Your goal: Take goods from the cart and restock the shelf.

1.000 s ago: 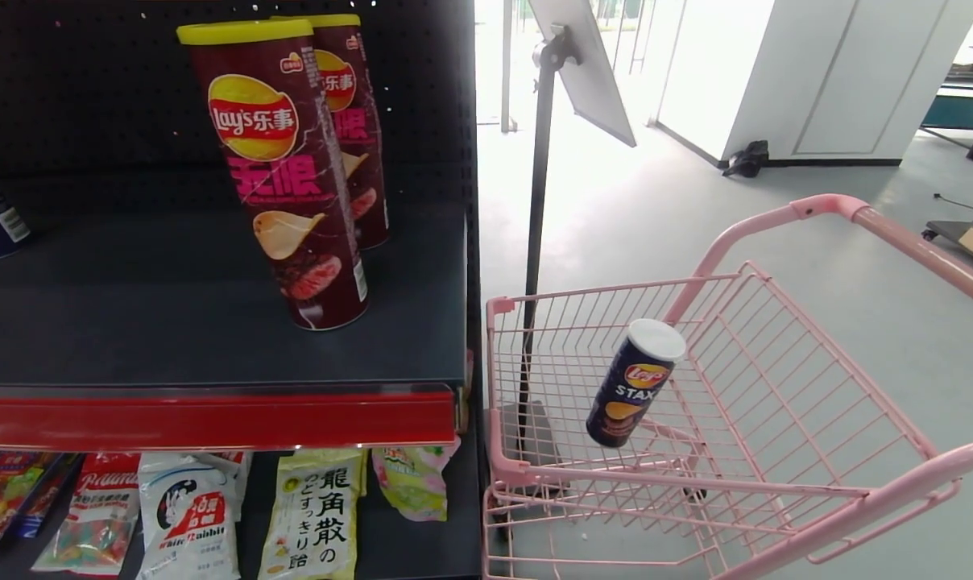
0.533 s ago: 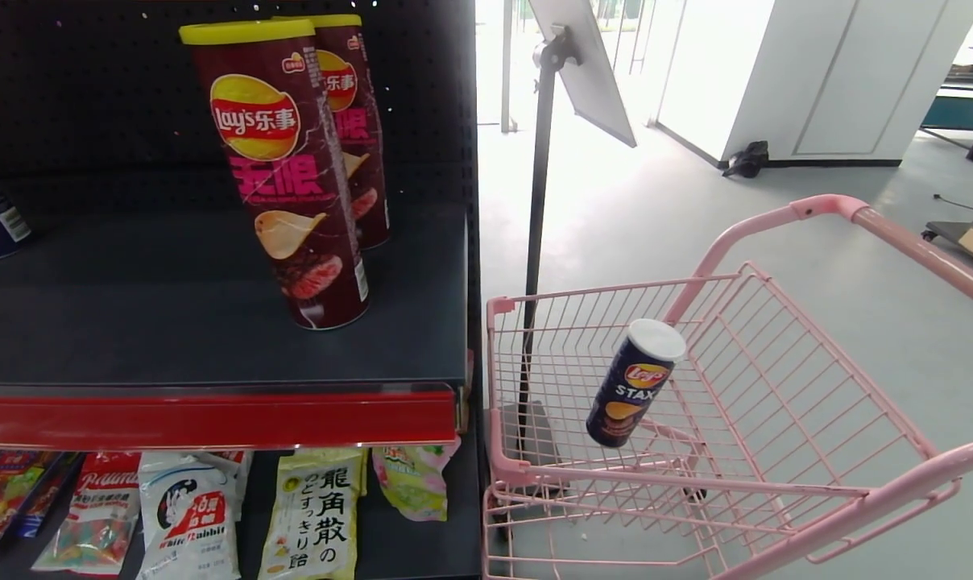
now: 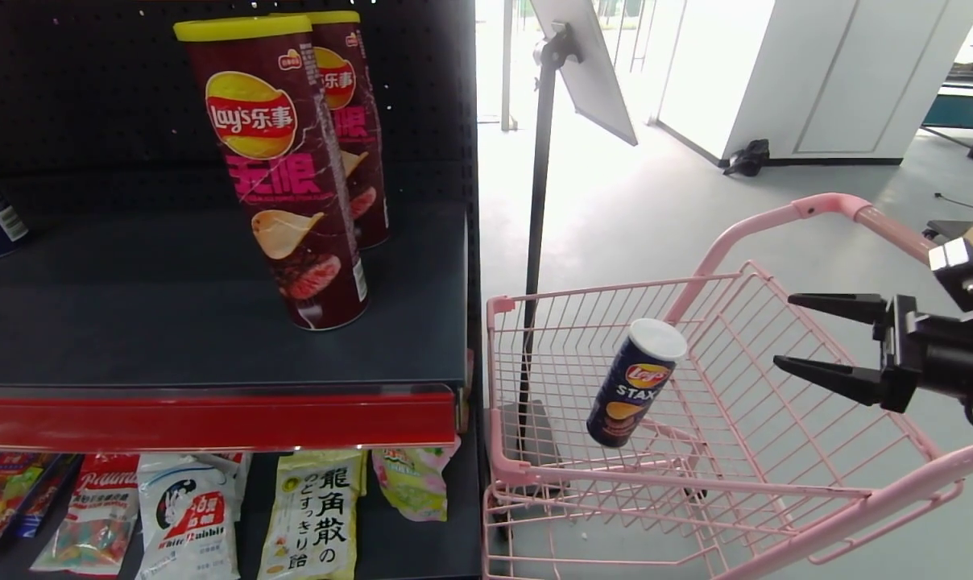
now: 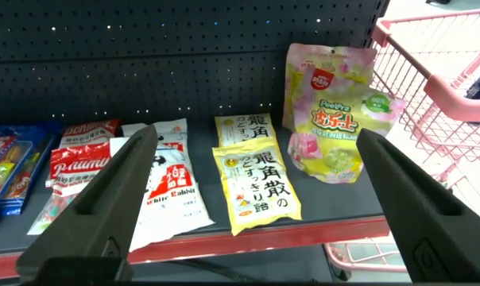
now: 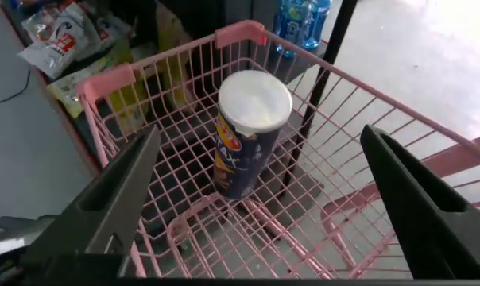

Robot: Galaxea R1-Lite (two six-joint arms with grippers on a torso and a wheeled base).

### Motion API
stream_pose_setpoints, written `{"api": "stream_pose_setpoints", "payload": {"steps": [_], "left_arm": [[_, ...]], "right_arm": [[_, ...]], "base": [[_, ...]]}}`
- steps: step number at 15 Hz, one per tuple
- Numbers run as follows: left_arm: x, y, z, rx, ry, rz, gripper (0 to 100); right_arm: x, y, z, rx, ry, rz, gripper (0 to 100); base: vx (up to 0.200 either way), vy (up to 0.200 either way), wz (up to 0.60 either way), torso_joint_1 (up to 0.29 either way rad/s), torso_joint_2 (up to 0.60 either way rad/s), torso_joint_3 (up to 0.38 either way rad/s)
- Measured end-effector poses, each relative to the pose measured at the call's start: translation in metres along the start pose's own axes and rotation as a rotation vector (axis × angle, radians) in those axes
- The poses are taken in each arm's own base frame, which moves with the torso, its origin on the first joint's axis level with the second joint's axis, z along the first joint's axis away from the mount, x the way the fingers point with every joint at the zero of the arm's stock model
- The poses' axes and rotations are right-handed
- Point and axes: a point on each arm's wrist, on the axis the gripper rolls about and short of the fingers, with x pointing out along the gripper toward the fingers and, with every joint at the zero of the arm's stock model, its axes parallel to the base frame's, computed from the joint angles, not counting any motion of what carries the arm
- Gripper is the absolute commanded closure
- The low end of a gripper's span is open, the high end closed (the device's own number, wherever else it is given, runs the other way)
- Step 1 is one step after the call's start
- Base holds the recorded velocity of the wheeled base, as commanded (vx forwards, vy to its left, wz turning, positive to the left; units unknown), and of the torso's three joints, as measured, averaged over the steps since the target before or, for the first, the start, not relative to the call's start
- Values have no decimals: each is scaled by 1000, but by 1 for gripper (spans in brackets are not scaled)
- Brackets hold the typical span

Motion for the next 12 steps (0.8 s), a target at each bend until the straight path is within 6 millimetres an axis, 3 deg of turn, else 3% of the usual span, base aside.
{"api": "stream_pose_setpoints", "payload": {"steps": [5, 12], "left_arm": [[0, 0, 0, 0, 0, 0, 0], [0, 0, 0, 0, 0, 0, 0]], "right_arm": [[35, -24, -52, 75, 36, 99, 0], [85, -35, -82, 119, 63, 192, 0]], "base": [[0, 0, 0, 0, 0, 0], [0, 0, 0, 0, 0, 0]]}}
